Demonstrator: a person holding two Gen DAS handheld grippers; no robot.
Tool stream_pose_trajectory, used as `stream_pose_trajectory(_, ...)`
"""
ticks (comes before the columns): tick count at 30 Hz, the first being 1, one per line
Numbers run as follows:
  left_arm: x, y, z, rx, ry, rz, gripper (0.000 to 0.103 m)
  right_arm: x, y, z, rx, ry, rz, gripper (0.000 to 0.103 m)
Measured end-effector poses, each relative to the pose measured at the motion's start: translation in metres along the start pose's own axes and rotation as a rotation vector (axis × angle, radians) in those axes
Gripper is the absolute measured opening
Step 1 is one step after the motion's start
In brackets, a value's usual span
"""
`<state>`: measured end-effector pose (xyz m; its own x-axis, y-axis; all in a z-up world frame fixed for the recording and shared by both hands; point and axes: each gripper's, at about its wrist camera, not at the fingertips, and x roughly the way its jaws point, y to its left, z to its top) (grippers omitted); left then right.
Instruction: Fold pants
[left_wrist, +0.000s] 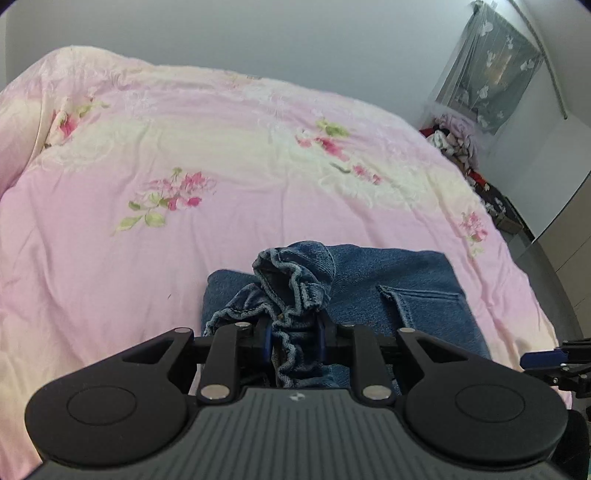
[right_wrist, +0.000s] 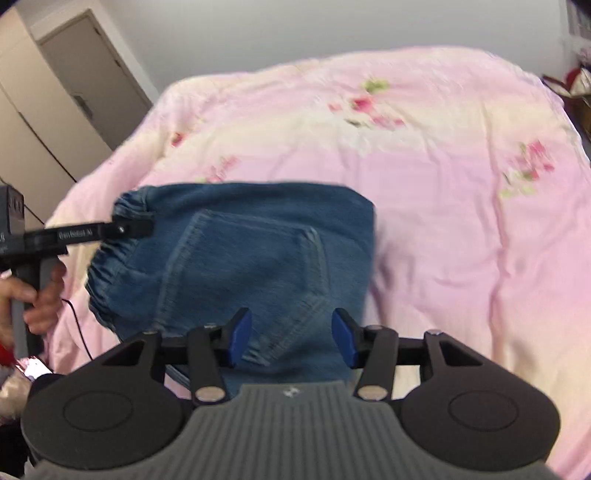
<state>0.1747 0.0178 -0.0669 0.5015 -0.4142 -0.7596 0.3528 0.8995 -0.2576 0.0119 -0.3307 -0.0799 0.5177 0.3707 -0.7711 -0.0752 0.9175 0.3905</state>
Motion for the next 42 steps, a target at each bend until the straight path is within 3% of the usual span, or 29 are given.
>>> stream_pose_trajectory(2, 0.019, 0.011, -0.009, -0.009, 0.045, 0.022, 0.025, 0.008, -0.004, -0.013, 0.007, 0.037, 0.022, 0.037)
stream_pose_trajectory(5, 0.033, 0.025, -0.017, -0.053, 0.044, 0.015, 0.025, 0.036, 0.019, -0.025, -0.016, 0.086, 0.021, 0.033)
stream_pose_trajectory(13, 0.054, 0.026, -0.016, -0.036, 0.107, 0.031, 0.029, 0.079, 0.061, -0.061, -0.324, 0.157, -0.197, 0.033)
stream_pose_trajectory(16, 0.054, 0.023, -0.018, -0.018, 0.108, 0.045, 0.031, 0.083, 0.050, -0.065, -0.298, 0.168, -0.192, 0.033)
stream_pose_trajectory(23, 0.022, 0.023, -0.007, -0.069, 0.105, 0.021, 0.048, 0.051, 0.046, -0.050, -0.233, 0.125, -0.162, 0.033)
stream_pose_trajectory(28, -0.032, -0.003, -0.017, 0.063, -0.017, 0.079, 0.057, 0.018, 0.062, -0.058, -0.275, 0.050, -0.156, 0.035)
stream_pose_trajectory(31, -0.055, -0.029, -0.030, 0.149, -0.017, 0.006, 0.053, 0.014, 0.075, -0.066, -0.315, 0.038, -0.150, 0.035)
stream_pose_trajectory(34, -0.048, -0.047, -0.049, 0.201, 0.049, 0.087, 0.033, 0.026, 0.080, -0.072, -0.324, 0.047, -0.185, 0.032)
stream_pose_trajectory(36, -0.037, -0.048, -0.062, 0.215, 0.083, 0.143, 0.030, 0.036, 0.078, -0.077, -0.300, 0.079, -0.199, 0.025)
stream_pose_trajectory(39, -0.020, -0.031, -0.074, 0.145, 0.136, 0.186, 0.026, 0.040, 0.076, -0.084, -0.288, 0.062, -0.218, 0.025)
stream_pose_trajectory(42, -0.014, -0.018, -0.082, 0.093, 0.135, 0.178, 0.025, 0.046, 0.075, -0.089, -0.264, 0.073, -0.220, 0.025)
